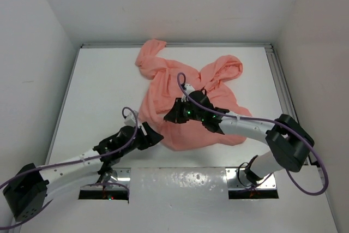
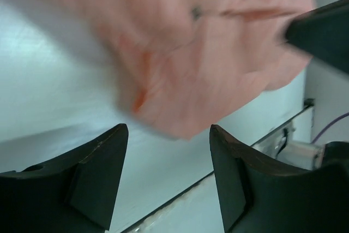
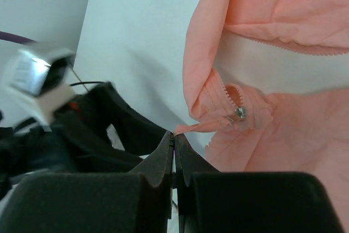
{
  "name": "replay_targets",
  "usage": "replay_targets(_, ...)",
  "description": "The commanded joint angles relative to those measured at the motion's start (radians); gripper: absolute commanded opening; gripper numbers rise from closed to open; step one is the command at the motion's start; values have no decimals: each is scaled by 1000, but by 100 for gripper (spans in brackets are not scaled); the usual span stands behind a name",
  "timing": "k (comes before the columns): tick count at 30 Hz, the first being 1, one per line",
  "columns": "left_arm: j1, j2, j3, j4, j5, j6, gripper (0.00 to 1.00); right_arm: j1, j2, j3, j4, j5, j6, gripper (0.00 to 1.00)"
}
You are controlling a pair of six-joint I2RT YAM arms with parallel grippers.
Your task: Zip up the jacket
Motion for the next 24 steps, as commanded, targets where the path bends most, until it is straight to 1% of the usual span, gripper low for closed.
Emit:
replay_targets(1, -19, 21, -53, 187, -6, -123, 59, -10, -79, -17, 22, 34, 3, 0)
replay_targets(2, -19, 26, -61, 233, -14, -129, 59, -13, -93, -30, 16, 36, 5, 0)
replay_targets(6, -19, 82, -44, 311, -59, -118, 59, -31, -157, -62, 14, 10, 28, 0)
replay_targets(10, -19, 142, -27, 386, -97, -103, 59, -51, -172, -93, 60, -82, 92, 0)
replay_targets(12, -19, 171, -18, 397, -103, -103, 58, -57, -169, -101, 85, -115, 115, 0)
replay_targets(16, -19, 173, -43, 460, -114, -106, 57, -59, -163, -104, 99, -147, 138, 0)
replay_targets(19, -19, 153, -79, 509, -128, -125, 54, -60, -163, -112, 109, -164, 153, 0)
replay_targets(24, -21, 154, -101, 511, -160, -152, 55, -60, -160, -126, 152, -205, 190, 0)
